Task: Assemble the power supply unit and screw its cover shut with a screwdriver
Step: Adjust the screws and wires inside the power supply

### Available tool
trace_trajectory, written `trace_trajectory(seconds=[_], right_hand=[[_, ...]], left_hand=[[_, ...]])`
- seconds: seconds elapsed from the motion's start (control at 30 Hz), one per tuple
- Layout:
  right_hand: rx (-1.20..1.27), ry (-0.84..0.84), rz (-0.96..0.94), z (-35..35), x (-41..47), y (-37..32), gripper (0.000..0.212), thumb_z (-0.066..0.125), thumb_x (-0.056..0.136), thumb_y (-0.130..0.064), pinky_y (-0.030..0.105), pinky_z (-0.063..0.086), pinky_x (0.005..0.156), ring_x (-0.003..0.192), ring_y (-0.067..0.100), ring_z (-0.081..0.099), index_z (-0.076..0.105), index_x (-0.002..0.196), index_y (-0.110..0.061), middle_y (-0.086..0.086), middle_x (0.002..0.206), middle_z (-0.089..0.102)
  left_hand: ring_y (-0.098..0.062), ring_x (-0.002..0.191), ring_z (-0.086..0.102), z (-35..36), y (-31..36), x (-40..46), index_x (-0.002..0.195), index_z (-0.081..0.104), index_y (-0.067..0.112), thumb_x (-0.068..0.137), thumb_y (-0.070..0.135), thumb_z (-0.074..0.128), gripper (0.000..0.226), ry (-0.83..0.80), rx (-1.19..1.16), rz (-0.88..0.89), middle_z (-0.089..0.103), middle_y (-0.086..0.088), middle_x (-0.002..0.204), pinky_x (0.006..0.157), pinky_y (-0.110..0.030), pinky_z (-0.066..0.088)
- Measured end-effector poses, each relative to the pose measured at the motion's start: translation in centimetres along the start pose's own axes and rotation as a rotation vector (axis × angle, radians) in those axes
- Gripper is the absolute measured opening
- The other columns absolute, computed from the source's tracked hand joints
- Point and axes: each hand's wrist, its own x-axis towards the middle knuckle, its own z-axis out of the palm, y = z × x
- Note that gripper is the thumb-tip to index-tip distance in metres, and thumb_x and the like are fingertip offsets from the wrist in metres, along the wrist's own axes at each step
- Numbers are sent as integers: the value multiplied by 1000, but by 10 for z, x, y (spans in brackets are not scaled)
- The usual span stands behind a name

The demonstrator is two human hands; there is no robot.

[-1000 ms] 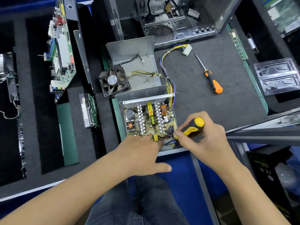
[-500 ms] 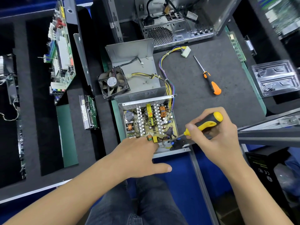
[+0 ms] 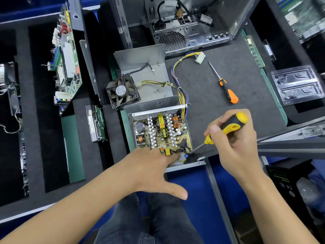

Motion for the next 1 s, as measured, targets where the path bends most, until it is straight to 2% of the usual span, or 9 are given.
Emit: trace_trajectory(seconds=[0.1,0.17,0.27,0.37,0.5,0.63,0.7,0.8,1.0], right_hand=[[-18,-13,9,-1,-3,1,20,59,91,-31,55,49,64,73,34,62,45,96,-44,3,78,63],[-40,-25,16,-1,-5,2,18,59,91,-31,54,50,64,73,34,62,45,95,-42,5,79,62],[-59,-38,22,0,-7,0,20,60,89,-33,51,51,61,73,31,64,45,93,-45,3,79,63],[-63,-51,20,0,-8,-1,21,60,89,-33,47,52,61,73,26,65,45,94,-47,-2,79,65],[-59,-58,11,-1,-7,-2,23,60,89,-32,44,52,62,73,24,66,45,94,-49,-4,79,65],[-53,-56,10,-1,-6,-1,21,61,89,-33,42,53,64,73,24,66,45,94,-46,-4,80,65],[-37,-57,2,-1,-5,-3,23,64,88,-32,33,54,63,74,22,66,46,95,-45,-5,81,65],[8,-100,-11,1,-5,-5,25,72,86,-27,17,52,66,76,17,69,50,96,-35,-8,84,70],[-100,-264,9,11,-12,2,26,74,85,-36,33,56,68,82,16,70,54,98,-24,-10,89,71]], left_hand=[[-10,57,32,0,-1,1,157,12,42,53,106,24,122,-20,35,19,38,8,61,52,-32,24],[-16,61,36,0,-1,1,157,13,41,53,106,22,123,-27,50,15,37,8,62,56,-33,28],[-19,64,33,-3,0,0,155,27,36,54,105,21,123,-21,79,10,29,10,63,63,-35,32],[-17,57,29,-3,-1,-3,152,35,31,51,105,15,127,7,131,20,25,11,62,53,-32,25],[-7,54,23,-2,-4,-4,154,31,34,47,106,11,131,-13,138,29,27,9,61,47,-30,16],[-20,67,44,0,-10,-6,154,27,38,49,107,17,126,-36,93,8,32,9,64,56,-34,28],[-22,71,48,1,-13,-8,154,28,37,51,107,16,125,-36,87,18,35,9,65,63,-36,34],[-7,56,37,3,-19,-11,151,34,34,58,105,15,119,-13,74,48,41,7,60,59,-34,35],[-4,53,34,8,-25,-16,149,37,48,54,106,11,115,-28,-30,45,36,7,56,54,-24,27]])
